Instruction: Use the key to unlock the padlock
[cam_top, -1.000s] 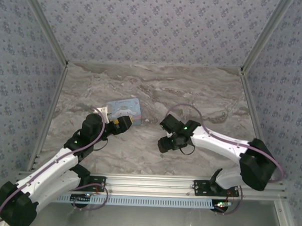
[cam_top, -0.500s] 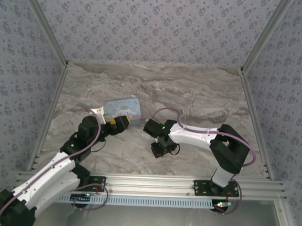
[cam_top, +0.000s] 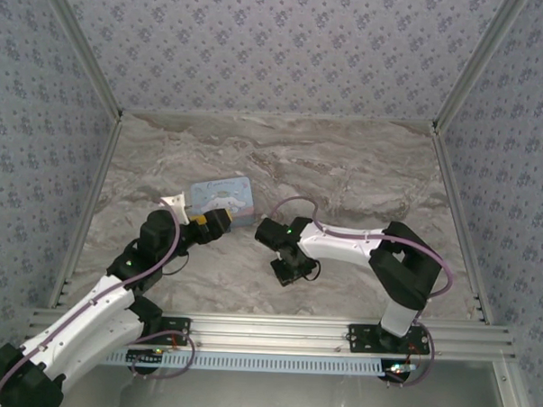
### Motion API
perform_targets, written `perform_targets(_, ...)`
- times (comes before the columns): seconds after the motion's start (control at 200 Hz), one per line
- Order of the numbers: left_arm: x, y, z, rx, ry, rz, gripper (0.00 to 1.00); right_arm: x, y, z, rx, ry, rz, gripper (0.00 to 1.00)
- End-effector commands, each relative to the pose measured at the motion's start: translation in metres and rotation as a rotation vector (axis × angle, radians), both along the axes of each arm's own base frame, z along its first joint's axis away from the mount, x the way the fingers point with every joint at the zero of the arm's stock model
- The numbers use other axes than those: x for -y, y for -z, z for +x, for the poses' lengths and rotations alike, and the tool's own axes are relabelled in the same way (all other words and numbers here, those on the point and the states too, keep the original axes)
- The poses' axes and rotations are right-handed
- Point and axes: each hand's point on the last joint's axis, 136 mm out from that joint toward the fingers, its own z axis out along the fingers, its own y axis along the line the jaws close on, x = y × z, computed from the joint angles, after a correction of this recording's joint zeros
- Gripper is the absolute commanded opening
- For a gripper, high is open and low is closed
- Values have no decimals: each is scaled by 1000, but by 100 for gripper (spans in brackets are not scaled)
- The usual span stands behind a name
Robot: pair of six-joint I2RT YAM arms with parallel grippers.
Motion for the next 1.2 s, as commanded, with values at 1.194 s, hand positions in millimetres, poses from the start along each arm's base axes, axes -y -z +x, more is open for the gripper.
perform_targets(1.194, 2, -9, -1, 54, 21, 16, 99, 3, -18, 18, 39, 108, 158, 2)
